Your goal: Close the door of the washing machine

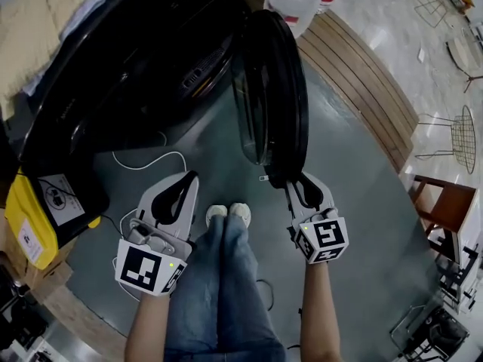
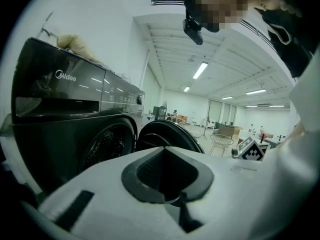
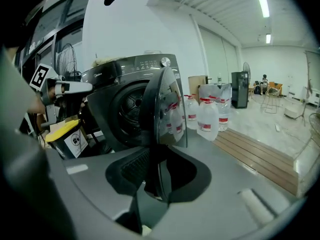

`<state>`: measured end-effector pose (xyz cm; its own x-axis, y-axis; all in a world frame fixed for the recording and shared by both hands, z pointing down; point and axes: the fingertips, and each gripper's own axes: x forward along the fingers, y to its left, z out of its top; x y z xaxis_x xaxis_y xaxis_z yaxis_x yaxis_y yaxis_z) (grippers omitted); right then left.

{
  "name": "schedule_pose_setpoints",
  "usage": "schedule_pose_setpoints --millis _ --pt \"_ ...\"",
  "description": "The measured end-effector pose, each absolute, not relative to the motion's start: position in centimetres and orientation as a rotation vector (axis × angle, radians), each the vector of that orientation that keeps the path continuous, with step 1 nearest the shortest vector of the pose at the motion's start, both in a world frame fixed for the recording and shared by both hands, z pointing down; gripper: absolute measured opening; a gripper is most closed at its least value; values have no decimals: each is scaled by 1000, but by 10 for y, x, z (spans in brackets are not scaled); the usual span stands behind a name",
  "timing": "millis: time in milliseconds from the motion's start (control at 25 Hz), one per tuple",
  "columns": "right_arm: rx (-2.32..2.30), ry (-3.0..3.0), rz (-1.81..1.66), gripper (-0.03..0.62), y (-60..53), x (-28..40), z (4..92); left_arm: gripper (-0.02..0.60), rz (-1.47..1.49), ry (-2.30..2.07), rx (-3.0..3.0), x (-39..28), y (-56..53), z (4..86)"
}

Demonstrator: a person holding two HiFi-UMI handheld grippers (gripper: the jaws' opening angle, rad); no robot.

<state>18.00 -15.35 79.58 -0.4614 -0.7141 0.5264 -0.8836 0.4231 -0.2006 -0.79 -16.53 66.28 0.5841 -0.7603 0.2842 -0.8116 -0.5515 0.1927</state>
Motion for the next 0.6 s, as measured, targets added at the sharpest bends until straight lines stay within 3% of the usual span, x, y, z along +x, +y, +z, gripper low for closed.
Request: schedule_pose_setpoints --millis 600 --pt "710 -2558 699 151 -160 -7 782 0 191 -1590 2299 -106 -161 629"
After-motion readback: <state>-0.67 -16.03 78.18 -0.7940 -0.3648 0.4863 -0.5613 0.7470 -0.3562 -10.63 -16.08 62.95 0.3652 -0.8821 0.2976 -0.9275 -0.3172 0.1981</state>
